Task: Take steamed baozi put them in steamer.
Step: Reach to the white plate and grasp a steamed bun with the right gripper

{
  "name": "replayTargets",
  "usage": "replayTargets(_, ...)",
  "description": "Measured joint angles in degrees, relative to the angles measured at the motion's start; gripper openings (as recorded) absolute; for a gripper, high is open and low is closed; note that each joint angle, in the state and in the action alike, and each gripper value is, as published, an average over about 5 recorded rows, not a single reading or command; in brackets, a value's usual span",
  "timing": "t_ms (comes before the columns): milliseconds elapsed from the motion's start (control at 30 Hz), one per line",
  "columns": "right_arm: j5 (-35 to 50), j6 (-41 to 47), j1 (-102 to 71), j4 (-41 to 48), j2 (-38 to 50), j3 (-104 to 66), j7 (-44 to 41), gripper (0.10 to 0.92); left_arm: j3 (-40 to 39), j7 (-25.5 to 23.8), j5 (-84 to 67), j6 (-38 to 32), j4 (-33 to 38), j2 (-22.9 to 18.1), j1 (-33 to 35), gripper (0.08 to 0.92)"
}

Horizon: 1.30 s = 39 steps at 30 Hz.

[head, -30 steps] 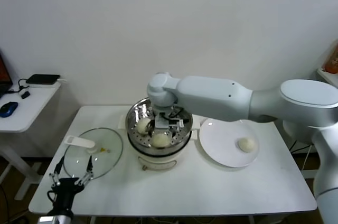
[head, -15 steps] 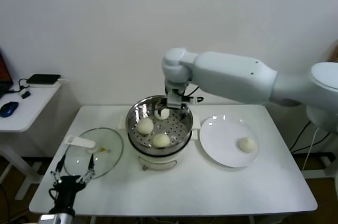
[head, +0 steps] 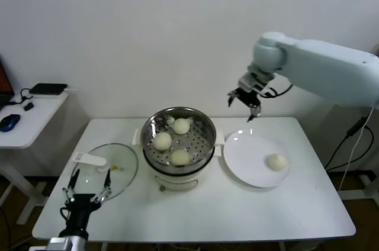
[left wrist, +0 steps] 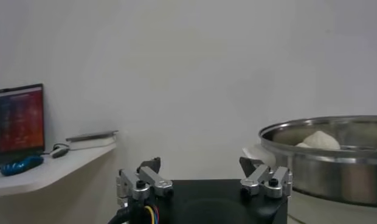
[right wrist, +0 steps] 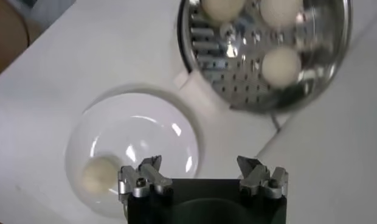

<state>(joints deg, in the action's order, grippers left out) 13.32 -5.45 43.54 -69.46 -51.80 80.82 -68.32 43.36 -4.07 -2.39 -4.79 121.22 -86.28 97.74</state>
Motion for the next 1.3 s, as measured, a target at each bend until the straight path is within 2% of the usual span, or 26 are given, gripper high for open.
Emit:
replayTargets(300,1.4,9.0,-6.5,3.0,8.7,-0.8,1.5,0.823,-0.1,-0.1,-0.2,-0.3,0.4,0.3,0.5,0.823)
replayTargets(567,-0.6,13.4,-14.8,5.8,11.6,-4.3,3.0,0.823,-0.1,-0.2,-0.2,-0.3,0.3,0.3,0.5,0.823)
replayTargets(1300,-6.1,15.2,-30.5,16.7,6.0,-14.5,4.8,0.823,0.1,-0.1,0.0,-0.4,-0.6,-0.2,0.7,0.823)
